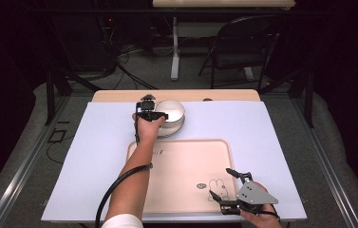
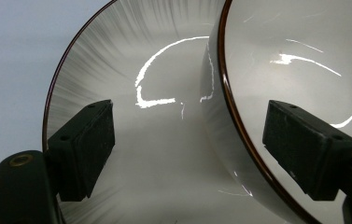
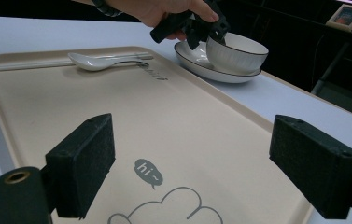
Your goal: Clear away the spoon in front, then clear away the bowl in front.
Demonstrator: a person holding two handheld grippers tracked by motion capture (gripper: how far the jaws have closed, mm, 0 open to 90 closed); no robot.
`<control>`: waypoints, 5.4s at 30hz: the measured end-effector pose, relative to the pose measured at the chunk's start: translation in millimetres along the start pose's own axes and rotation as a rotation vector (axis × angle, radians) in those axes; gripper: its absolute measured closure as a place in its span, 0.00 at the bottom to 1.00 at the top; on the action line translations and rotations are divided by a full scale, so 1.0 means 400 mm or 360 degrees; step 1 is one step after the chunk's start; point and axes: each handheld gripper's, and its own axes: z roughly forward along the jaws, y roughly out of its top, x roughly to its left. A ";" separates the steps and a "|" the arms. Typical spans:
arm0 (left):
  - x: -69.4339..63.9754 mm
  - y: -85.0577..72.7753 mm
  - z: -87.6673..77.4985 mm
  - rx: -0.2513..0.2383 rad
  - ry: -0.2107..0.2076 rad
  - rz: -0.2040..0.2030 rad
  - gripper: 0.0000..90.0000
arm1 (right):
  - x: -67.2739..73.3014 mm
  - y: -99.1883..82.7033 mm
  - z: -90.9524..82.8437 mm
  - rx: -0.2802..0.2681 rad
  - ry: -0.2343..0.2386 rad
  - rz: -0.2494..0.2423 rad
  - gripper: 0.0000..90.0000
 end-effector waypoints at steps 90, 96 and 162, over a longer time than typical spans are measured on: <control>0.009 -0.022 -0.066 -0.0324 -0.0330 -0.0221 0.90 | -0.001 -0.001 0.002 0.0008 0.0007 0.0002 0.15; 0.018 -0.025 -0.109 -0.0364 -0.0354 -0.0204 0.90 | -0.001 0.000 0.002 0.0005 0.0006 0.0002 0.15; -0.174 -0.208 -0.210 -0.0292 -0.0788 0.0146 0.90 | -0.001 0.000 -0.001 0.0007 -0.0008 -0.0007 0.15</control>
